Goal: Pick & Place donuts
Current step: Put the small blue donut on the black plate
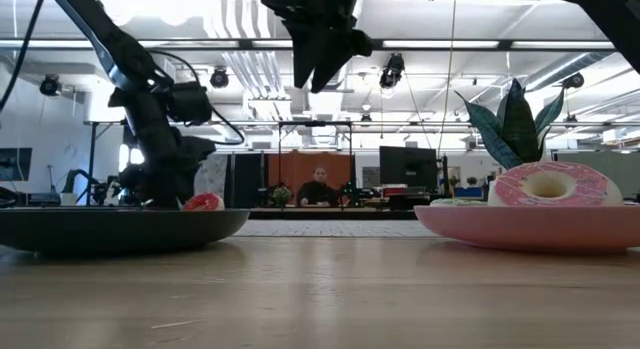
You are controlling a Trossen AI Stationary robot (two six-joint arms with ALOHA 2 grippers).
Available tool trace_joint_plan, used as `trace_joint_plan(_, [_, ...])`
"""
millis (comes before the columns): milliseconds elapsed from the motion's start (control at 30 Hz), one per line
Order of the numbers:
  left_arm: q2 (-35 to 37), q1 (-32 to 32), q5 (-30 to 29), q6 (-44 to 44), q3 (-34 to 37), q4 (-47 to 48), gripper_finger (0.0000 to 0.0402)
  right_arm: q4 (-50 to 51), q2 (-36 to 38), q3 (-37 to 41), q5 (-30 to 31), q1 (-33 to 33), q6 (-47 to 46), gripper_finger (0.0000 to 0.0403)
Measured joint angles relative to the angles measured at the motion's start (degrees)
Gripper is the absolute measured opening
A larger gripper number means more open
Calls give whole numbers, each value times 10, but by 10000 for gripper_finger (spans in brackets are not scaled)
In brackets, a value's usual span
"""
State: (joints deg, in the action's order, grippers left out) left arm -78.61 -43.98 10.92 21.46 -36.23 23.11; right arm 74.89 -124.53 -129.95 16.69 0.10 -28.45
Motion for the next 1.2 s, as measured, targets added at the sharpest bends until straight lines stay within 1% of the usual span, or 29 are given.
trace_joint_plan(133, [-4, 0, -1, -12, 0, -1, 108, -1, 0, 0, 0, 0, 0, 171])
trace_joint_plan(367, [-4, 2, -31, -30, 0, -2, 13, -1, 0, 0, -1, 0, 0, 171])
trace_joint_plan(467, [1, 2, -36, -36, 0, 6, 5, -1, 0, 0, -1, 0, 0, 171])
trace_joint_plan(567, [30, 4, -41, -36, 0, 50, 2, -1, 0, 0, -2, 0, 0, 171])
trace_joint_plan(667, [89, 22, -49, -35, 0, 114, 1, -1, 0, 0, -2, 0, 0, 171])
trace_joint_plan(733, [144, 47, -51, -25, 0, 158, 1, -1, 0, 0, -2, 0, 0, 171])
trace_joint_plan(833, [241, 119, -44, 10, 0, 210, 1, -2, 0, 0, -2, 0, 0, 171])
trace_joint_plan(900, [300, 189, -44, 57, 0, 247, 1, -2, 0, 0, -2, 0, 0, 171])
trace_joint_plan(967, [341, 270, -63, 122, 2, 273, 0, -3, 0, 0, -2, 0, -3, 171])
trace_joint_plan(1067, [376, 406, -106, 230, 14, 271, 0, -7, 0, 0, -2, 0, -4, 171])
trace_joint_plan(1200, [365, 585, -196, 357, 26, 213, 0, -16, 0, 0, -2, 0, -13, 171])
